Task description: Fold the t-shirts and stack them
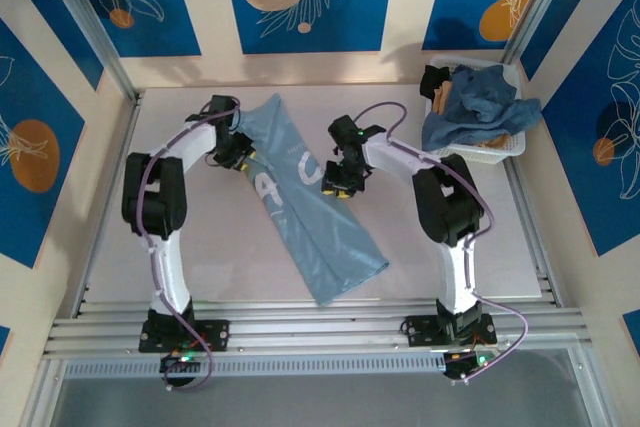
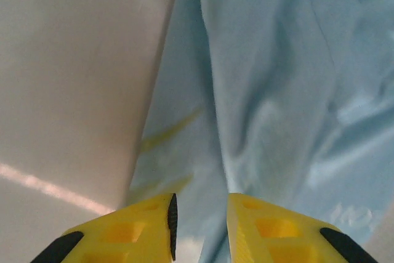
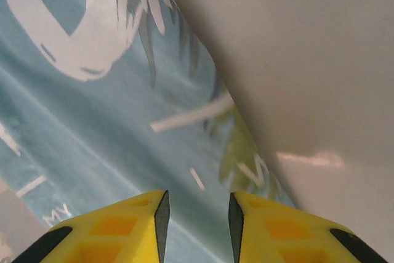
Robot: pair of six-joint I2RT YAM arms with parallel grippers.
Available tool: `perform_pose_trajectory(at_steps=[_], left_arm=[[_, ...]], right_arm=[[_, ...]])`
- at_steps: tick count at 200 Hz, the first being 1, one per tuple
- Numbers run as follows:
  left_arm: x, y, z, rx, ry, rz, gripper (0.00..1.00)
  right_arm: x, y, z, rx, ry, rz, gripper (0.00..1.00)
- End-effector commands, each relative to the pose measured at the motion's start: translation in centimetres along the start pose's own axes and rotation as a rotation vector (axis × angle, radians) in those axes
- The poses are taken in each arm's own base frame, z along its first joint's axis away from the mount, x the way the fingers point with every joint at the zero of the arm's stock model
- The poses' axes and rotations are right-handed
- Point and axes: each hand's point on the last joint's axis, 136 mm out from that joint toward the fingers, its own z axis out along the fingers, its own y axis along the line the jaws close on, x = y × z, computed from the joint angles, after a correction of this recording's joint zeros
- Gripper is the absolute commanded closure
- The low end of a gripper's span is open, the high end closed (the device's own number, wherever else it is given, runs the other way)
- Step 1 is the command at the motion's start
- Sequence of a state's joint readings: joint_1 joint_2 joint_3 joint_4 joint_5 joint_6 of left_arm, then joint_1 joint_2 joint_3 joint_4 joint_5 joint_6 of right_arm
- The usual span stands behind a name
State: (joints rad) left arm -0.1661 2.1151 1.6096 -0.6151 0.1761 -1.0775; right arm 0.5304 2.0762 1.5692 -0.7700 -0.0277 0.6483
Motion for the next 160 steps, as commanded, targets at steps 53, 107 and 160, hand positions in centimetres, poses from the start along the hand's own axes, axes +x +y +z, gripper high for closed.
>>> perform_pose_trajectory(at_steps=[53, 107, 160], left_arm=[[-0.7, -6.3, 7.7, 0.100, 0.122, 0.020, 0.73], [1.3, -13.4, 10.9, 0.216, 0.166, 0.113, 0.65], [-0.2, -14.0, 0.6, 0.181, -0.016, 0.241, 0.38]], right_arm=[[1.2, -3.5, 3.1, 0.117, 0.128, 0.250, 0.66], [1.9, -5.1, 3.0, 0.057, 0.131, 0.530, 0.64], [-0.5, -5.2, -3.4, 0.041, -0.050, 0.412, 0.52]])
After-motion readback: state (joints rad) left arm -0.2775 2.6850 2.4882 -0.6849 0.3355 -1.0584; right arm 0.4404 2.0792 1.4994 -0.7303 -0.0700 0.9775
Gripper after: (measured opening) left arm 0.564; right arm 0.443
